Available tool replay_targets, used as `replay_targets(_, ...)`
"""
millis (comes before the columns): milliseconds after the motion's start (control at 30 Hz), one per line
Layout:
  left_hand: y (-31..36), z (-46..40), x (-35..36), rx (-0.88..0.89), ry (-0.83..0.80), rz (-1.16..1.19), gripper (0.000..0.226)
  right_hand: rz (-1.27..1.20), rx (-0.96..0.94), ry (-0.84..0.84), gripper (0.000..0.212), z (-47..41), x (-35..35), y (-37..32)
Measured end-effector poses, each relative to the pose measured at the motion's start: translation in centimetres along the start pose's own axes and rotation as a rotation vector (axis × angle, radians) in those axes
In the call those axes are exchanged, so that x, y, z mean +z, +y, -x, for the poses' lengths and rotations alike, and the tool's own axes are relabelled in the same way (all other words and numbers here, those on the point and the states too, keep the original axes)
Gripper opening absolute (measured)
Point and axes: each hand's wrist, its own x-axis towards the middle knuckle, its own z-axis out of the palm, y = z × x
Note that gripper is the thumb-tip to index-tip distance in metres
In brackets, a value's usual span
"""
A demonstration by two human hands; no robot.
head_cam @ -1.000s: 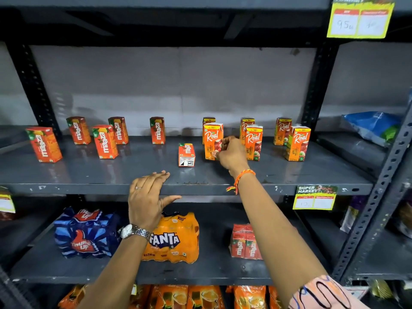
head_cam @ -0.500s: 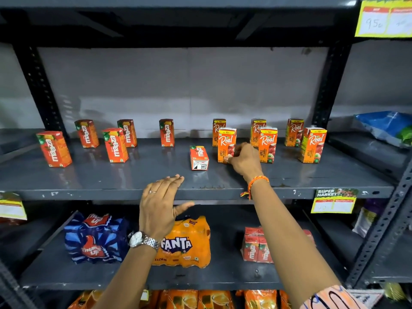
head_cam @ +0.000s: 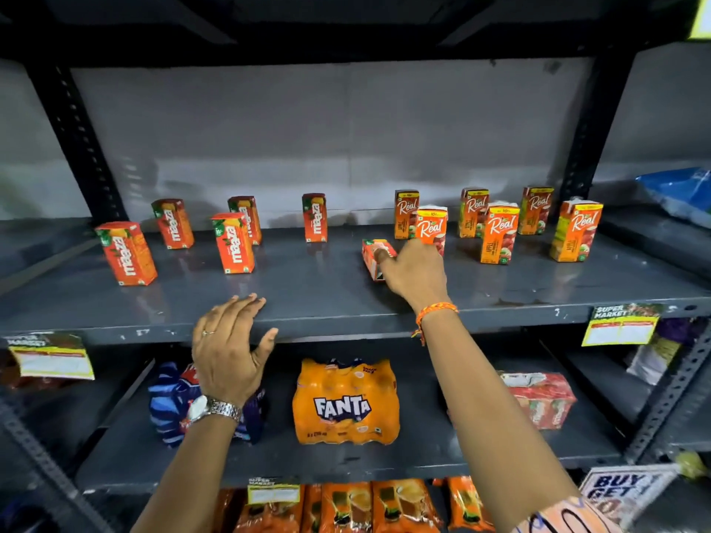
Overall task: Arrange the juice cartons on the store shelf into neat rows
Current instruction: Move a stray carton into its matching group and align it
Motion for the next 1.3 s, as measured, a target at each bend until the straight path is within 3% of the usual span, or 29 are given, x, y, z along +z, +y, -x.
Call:
replay_targets(200,-0.1,-0.3,-1.3,0.0,-0.087,0.06,0.063,0.148,0.002,0.012,0.055,1.0,1.3,-3.0)
replay_targets(367,0.1,-0.2,-1.9,-0.027,-0.162,0.087,0.071,0.043,0.029,-0.123,0.032,1.0,1.4,-3.9)
replay_targets(433,0.1,-0.2,-2.1,-0.032,-0.191,0.083,0.073,-0.057,0.045,-0.155,0.022,0.9,1.1,-3.8)
replay_targets(533,0.1,-0.2,-2.4,-0.032,-0.224,0.083,0.074,-0.246,0.095,-0.148,0.025,1.3,0.9,-3.3)
replay_targets(633,0.1,-0.3,-2.6,-0.039,-0.248,0.081,0.073,-0.583,0.197,-0.17,0.018,1.8,1.3,-3.1)
replay_targets(800,0.3,-0.3,-2.8,-0.056,-0.273,0.098,0.073,-1.088,0.377,-0.282,0.029,3.3,1.4,-3.7)
replay_targets(933,0.2,-0.3,-2.8,-0.052,-0.271,0.096,0.07,-1.275,0.319,-0.297,0.035,5.2,0.6,-3.8)
replay_targets(1300,0.5,-0.3,-2.8,-0.071,-0.256,0.103,0.069,-1.334,0.002,-0.23,0.035,9.4,-3.3,-5.3)
